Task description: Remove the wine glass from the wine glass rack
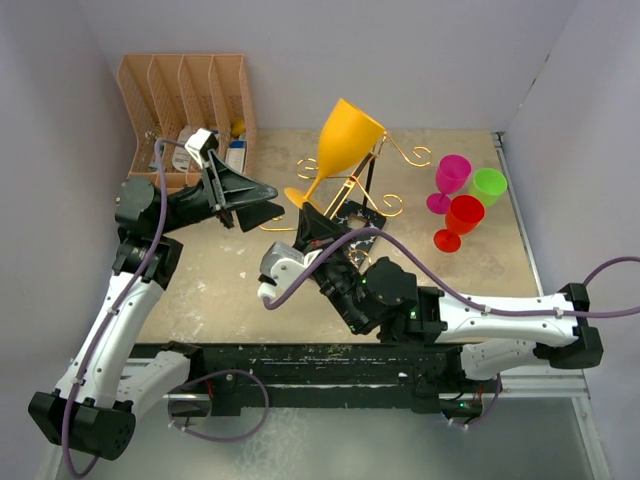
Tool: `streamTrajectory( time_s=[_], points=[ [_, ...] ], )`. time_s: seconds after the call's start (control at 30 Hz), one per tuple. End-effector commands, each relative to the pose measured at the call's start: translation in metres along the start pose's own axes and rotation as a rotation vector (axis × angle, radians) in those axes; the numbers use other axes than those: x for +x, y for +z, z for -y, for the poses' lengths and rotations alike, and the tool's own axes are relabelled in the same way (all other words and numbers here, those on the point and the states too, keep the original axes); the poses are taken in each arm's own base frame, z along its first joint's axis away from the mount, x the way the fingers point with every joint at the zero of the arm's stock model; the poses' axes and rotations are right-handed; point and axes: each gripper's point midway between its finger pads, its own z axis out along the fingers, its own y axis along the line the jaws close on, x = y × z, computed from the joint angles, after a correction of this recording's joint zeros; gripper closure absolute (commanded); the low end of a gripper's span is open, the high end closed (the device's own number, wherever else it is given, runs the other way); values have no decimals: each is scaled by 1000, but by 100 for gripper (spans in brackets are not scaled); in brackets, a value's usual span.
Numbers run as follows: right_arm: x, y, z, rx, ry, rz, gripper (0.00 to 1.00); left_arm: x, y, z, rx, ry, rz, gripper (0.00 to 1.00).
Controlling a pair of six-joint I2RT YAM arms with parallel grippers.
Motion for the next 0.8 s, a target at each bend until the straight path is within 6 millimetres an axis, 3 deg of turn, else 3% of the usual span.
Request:
streamTrajectory(
  time_s=[0.0, 0.33, 0.77],
  points=[
    [-4, -9, 40, 91, 87, 14, 100, 5, -2, 9, 33, 24, -13, 29],
    [-3, -9, 23, 52, 34, 42, 100, 4, -2, 9, 44, -7, -6, 29],
    [-10, -4, -20, -25, -53, 80, 100, 3, -3, -2, 73, -59, -2, 32]
  ],
)
